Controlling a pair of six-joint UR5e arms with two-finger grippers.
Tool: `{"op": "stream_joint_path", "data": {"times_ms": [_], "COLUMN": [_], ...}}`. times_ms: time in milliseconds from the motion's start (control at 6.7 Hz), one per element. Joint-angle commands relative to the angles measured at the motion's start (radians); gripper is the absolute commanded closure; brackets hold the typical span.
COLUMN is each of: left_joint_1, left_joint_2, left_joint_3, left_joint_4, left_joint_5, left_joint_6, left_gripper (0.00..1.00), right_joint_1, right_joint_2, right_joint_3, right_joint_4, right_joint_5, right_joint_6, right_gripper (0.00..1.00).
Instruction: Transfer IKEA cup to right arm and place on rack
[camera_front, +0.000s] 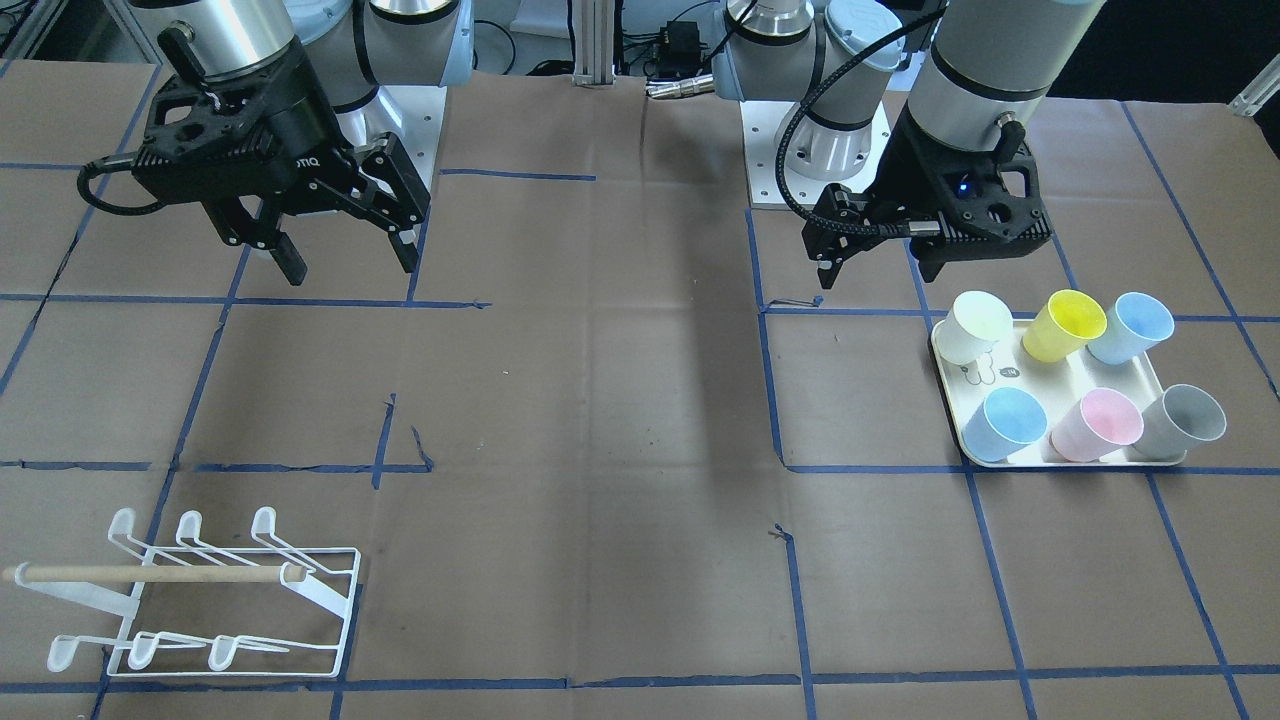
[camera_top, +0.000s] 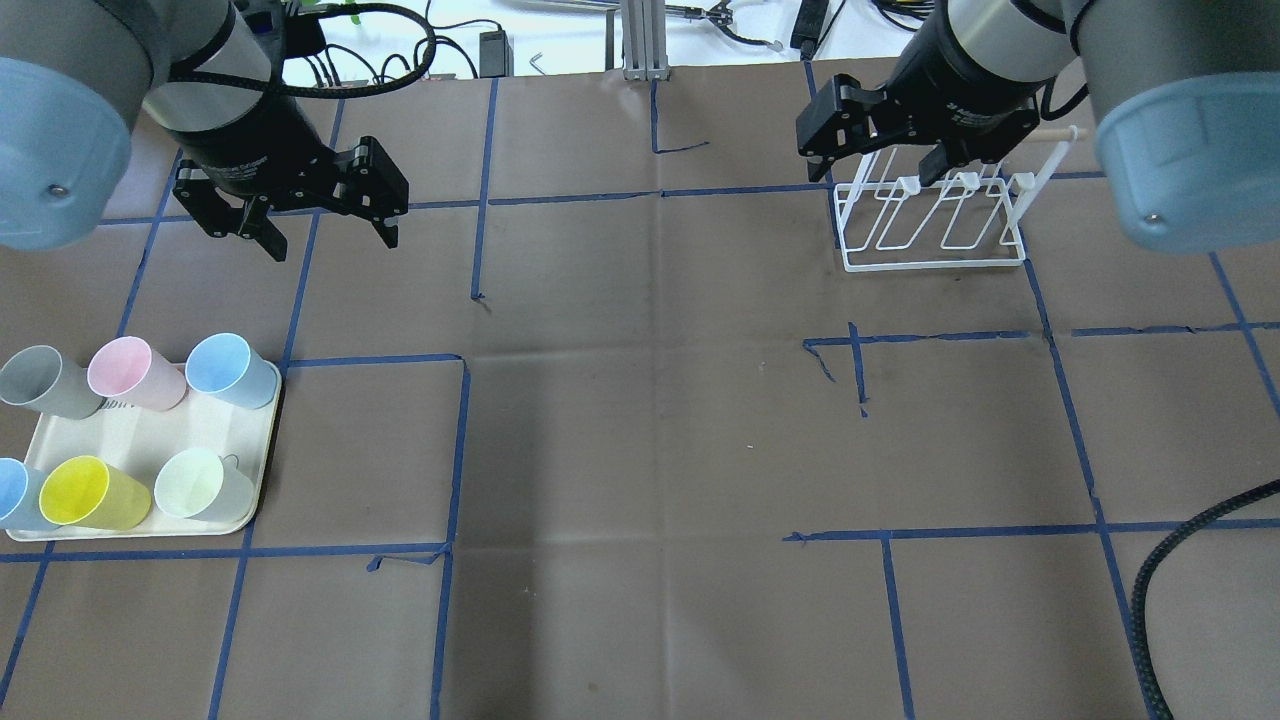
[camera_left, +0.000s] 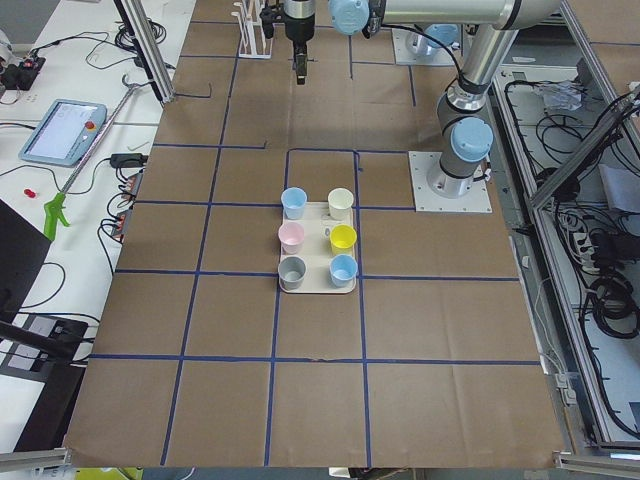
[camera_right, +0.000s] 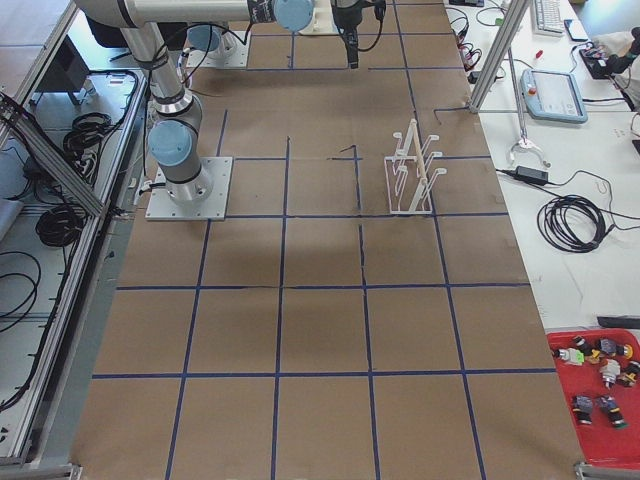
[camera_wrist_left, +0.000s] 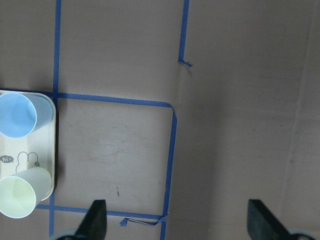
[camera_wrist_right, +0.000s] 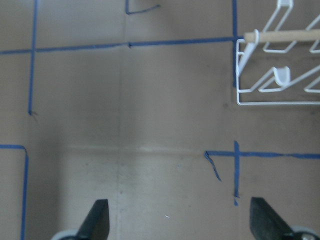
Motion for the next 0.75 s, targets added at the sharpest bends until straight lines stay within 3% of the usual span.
{"op": "stream_joint_path", "data": {"times_ms": [0,299,448,597], "left_joint_1": [0.002,0.058,0.119,0.205], "left_joint_2": [0.004,0.016,0.036,0.058], "left_joint_3": [-0.006,-0.025,-0.061,-0.112], "left_joint_4": [-0.003,-0.005,-0.003,0.006], "left_joint_5": [0.001,0.006,0.007,0.003], "left_joint_6": [0.012,0.134,0.197,0.305], "left_gripper": [0.0,0.0,0.0,0.01], "right_joint_1": [0.0,0.002,0.002,0.002], "right_joint_2": [0.002,-0.001,-0.001,-0.001], "right_joint_3": [0.128,0.243,0.294,0.356], "right_joint_4": [-0.307,-0.593,-0.725,-0.876], "right_joint_5": [0.192,0.239,0.289,0.336], "right_joint_6": [0.034,0.335,0.551,0.655], "right_gripper": [0.01,0.01,0.0,0.0]}}
